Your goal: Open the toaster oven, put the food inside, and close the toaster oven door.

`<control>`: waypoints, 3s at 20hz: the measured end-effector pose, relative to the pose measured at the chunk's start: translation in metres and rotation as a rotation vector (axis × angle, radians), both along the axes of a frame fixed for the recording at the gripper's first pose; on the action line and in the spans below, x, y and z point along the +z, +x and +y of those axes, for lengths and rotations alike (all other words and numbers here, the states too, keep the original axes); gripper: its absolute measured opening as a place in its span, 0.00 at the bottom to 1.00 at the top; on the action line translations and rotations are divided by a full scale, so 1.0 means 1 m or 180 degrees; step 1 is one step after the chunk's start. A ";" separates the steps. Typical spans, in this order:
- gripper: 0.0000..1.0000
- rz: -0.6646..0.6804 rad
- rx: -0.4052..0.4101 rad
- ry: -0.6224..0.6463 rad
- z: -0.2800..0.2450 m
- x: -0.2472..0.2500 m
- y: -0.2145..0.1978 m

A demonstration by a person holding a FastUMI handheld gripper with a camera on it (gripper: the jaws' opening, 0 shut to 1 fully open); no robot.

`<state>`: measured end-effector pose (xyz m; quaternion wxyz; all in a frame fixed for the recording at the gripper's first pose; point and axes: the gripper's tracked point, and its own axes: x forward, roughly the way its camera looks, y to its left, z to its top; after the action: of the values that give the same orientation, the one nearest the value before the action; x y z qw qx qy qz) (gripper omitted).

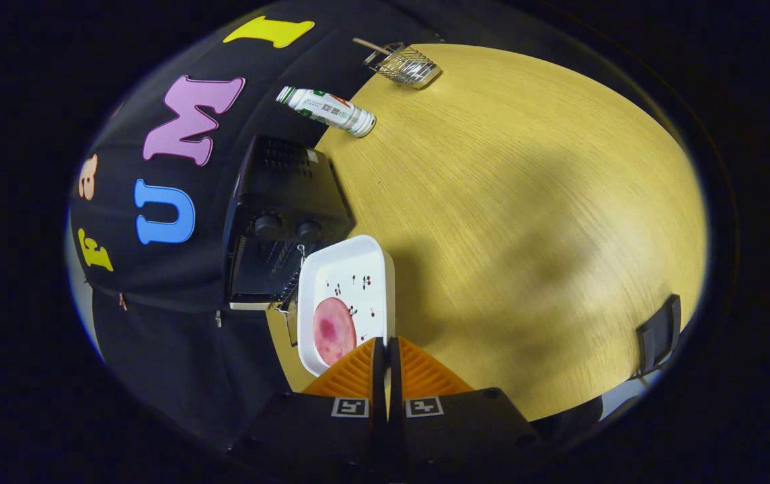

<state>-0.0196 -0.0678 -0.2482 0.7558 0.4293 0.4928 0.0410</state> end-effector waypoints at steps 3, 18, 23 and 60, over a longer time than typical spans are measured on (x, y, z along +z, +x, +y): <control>0.05 -0.0048 -0.0013 0.0133 0.027 0.015 -0.013; 0.05 -0.0285 -0.0136 0.0147 0.148 0.032 0.017; 0.05 -0.0233 -0.0212 0.0121 0.180 0.013 0.050; 0.98 -0.1140 -0.1163 0.0339 0.249 0.026 0.164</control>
<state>0.1442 0.1815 -0.2226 0.8022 0.5363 0.2625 0.0051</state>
